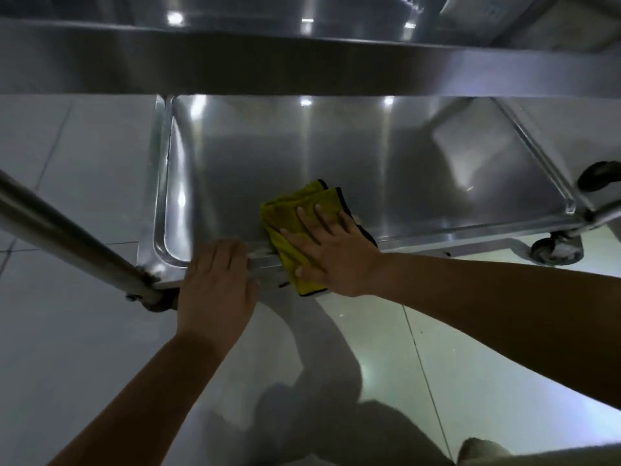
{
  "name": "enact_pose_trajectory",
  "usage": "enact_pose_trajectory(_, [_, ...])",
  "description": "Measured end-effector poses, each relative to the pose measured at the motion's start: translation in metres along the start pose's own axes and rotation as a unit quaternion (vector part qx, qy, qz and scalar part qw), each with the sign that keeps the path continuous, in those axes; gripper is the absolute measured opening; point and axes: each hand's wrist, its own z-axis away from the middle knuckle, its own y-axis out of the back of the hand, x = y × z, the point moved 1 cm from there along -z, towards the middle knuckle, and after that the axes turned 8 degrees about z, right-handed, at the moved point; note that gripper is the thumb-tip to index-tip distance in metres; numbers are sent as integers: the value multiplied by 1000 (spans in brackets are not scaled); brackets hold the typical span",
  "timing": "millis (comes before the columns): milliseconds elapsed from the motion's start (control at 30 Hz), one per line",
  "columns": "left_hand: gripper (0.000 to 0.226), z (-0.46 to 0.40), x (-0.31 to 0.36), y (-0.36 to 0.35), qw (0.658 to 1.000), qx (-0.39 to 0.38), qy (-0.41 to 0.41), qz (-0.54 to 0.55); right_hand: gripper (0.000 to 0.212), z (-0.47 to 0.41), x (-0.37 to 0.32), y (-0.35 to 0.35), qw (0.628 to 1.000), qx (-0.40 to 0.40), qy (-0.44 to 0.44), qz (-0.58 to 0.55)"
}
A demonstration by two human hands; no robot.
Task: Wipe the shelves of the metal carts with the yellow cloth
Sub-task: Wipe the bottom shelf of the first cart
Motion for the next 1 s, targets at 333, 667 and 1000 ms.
enact_pose_trajectory(333, [59,-45,68,7,990,-86,-70,-88,77,41,89,-36,997,40,65,4])
enact_pose_trajectory(667, [89,-106,137,-46,972,-168,-117,-117,64,138,226,-107,994,62,-84,-36])
enact_pose_trajectory(1000, [96,-105,147,-68,973,-191,-70,-108,78,180,274,-131,948,30,-303,-93])
